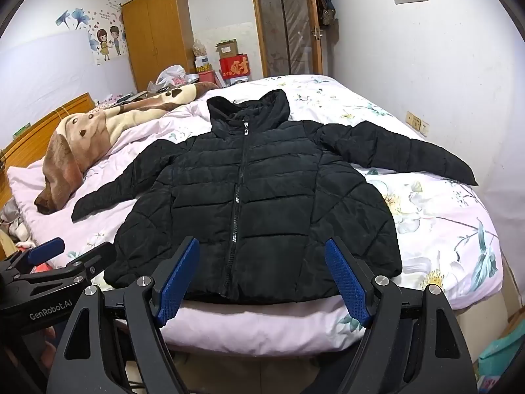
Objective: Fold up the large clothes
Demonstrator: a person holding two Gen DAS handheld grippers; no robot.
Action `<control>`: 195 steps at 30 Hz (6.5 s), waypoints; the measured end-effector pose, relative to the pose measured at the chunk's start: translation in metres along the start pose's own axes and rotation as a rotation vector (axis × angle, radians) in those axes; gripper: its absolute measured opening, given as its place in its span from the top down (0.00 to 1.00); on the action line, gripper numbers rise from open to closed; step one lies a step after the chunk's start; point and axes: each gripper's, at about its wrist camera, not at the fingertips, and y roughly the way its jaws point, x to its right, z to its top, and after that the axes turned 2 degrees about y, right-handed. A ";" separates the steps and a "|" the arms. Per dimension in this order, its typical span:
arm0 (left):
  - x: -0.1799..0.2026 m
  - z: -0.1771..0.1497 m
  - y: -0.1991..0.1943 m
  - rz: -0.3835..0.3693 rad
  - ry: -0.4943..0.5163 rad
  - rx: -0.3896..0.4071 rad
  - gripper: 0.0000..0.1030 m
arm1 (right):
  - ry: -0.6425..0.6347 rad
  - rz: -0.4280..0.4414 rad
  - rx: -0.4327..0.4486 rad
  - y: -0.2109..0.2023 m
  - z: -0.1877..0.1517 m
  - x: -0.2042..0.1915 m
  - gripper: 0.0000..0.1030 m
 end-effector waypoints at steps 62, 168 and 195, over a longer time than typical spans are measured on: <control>-0.012 0.008 0.008 0.019 -0.016 -0.012 0.01 | -0.006 -0.049 -0.001 0.011 0.006 -0.003 0.24; -0.078 0.271 0.202 -0.118 -0.043 0.276 0.82 | -0.044 0.090 -0.013 0.213 0.141 -0.037 0.24; 0.080 0.203 0.359 -0.319 0.182 -0.027 0.75 | 0.151 -0.096 -0.063 0.254 0.133 0.085 0.24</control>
